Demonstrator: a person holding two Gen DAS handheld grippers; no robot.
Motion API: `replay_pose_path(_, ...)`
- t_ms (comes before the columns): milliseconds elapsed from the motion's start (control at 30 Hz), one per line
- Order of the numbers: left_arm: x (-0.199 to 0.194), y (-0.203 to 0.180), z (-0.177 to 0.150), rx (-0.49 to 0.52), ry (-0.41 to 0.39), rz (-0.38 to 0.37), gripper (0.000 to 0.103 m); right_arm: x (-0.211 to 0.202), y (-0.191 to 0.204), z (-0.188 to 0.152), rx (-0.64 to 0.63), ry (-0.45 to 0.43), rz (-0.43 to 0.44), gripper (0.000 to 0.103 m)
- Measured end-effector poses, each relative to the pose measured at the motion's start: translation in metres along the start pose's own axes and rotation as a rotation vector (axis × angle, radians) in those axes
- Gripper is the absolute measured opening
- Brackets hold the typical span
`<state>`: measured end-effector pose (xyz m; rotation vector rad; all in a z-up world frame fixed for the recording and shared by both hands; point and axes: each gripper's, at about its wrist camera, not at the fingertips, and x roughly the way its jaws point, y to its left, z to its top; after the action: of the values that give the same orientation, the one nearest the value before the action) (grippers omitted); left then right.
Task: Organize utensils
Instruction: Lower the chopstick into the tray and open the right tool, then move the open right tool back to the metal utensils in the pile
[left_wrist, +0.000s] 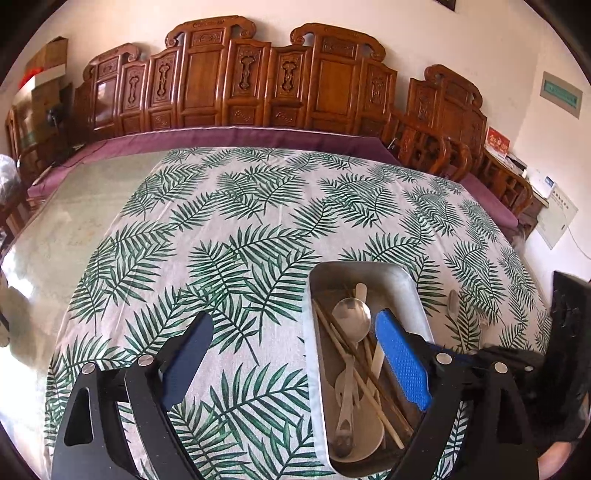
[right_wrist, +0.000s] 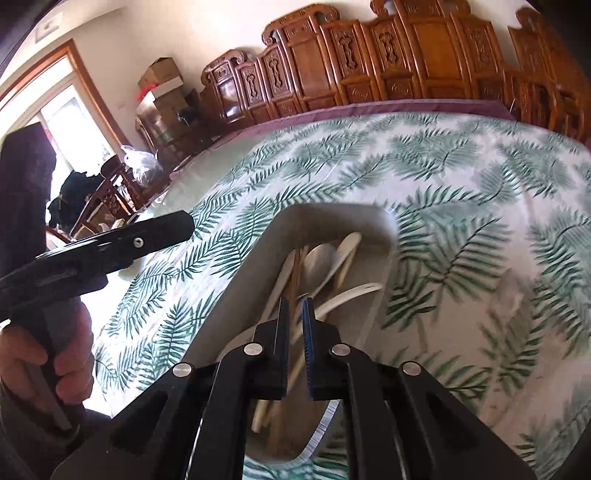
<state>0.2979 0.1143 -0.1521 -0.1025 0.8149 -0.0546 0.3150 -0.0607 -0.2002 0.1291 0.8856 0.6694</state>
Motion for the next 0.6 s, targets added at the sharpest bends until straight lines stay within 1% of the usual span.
replay_pose_path(67, -0.001, -0.004, 0.000, 0.005, -0.006, -0.006, 0.087, -0.017, -0.006, 0.001, -0.019, -0.021, -0.026, 0.010)
replay_pose_path(133, -0.003, -0.009, -0.001, 0.012, -0.014, -0.012, 0.092, -0.034, -0.014, 0.000, -0.038, -0.040, -0.054, 0.010)
replay_pose_path(233, -0.005, -0.018, -0.002, 0.023, -0.022, -0.024, 0.092, -0.055, -0.028, -0.003, -0.065, -0.056, -0.103, 0.010)
replay_pose_path(367, -0.007, -0.033, -0.004, 0.043, -0.031, -0.041, 0.093, -0.081, -0.054, -0.011, -0.102, -0.066, -0.205, 0.010)
replay_pose_path(400, -0.008, -0.036, -0.004, 0.046, -0.035, -0.046, 0.093, -0.085, -0.060, -0.014, -0.110, -0.067, -0.231, 0.012)
replay_pose_path(433, -0.008, -0.041, -0.005, 0.051, -0.036, -0.054, 0.093, -0.089, -0.069, -0.017, -0.119, -0.067, -0.263, 0.018)
replay_pose_path(467, -0.008, -0.045, -0.006, 0.055, -0.037, -0.061, 0.093, -0.092, -0.075, -0.021, -0.120, -0.068, -0.285, 0.021)
replay_pose_path(600, -0.008, -0.066, -0.009, 0.093, -0.041, -0.079, 0.093, -0.096, -0.112, -0.031, -0.061, -0.063, -0.347, 0.021)
